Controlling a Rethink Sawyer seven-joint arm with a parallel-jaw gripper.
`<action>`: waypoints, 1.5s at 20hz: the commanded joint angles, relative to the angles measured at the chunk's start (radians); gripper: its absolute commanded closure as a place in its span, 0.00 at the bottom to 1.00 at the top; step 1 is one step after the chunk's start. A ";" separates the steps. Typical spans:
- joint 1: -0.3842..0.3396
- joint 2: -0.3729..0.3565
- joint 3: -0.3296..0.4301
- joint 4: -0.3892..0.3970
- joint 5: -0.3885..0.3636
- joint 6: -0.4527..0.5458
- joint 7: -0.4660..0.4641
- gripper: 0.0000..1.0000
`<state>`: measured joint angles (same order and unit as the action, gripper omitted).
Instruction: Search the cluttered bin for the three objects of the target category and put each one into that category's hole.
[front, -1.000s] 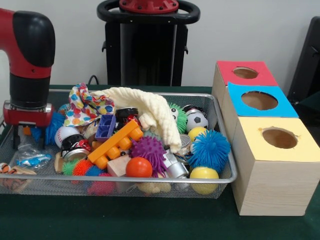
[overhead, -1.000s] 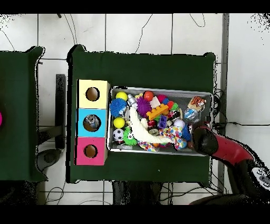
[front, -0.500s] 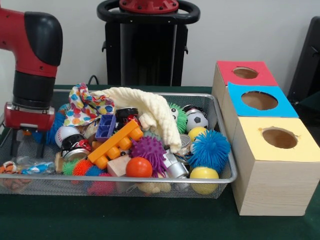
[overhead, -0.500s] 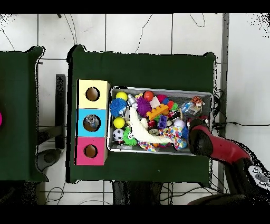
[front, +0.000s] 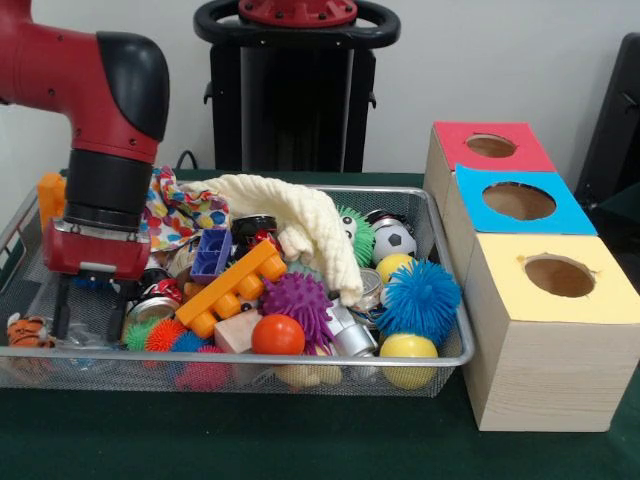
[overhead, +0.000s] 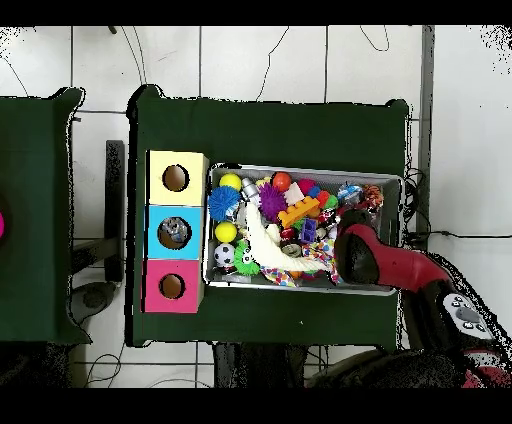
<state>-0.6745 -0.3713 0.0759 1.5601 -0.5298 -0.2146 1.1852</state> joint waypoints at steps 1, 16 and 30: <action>0.034 0.025 -0.032 -0.087 -0.003 -0.020 0.140 0.00; 0.159 0.128 -0.268 -0.166 0.143 0.096 0.183 0.00; -0.029 0.208 -0.045 -0.145 0.178 0.327 0.099 0.00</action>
<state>-0.6001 -0.3117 -0.0695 1.4419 -0.3807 -0.1343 1.1856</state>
